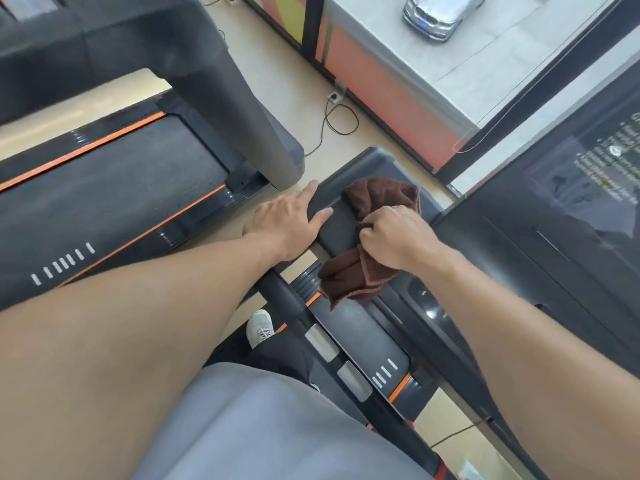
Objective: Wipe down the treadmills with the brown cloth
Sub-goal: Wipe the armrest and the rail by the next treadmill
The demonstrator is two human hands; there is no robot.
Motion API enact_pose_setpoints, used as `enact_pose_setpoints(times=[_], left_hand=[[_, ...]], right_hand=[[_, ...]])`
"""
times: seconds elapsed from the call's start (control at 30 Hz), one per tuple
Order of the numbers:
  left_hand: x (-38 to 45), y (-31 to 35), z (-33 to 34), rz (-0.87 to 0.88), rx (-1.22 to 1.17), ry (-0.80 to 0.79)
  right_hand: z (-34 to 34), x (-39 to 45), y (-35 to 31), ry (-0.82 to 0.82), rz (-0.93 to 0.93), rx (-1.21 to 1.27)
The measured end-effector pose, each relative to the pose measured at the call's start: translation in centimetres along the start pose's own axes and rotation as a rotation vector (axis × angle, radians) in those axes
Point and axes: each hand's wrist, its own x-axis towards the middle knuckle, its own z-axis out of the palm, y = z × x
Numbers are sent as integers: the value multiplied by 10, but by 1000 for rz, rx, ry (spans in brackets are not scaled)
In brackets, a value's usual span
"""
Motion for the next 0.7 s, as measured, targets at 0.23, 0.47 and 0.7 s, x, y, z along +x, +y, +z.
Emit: enact_pose_setpoints(times=[0.23,0.47,0.7], left_hand=[[-1,-1,-1,-2,-23,-7],[-3,2,-4,-17,-11,-10],[-1,2,-2,-8,-17,-4]], right_hand=[[6,-10,0,122,144,219],[-23,-30,-18,815,346,600],[39,1,-15,201,160,190]])
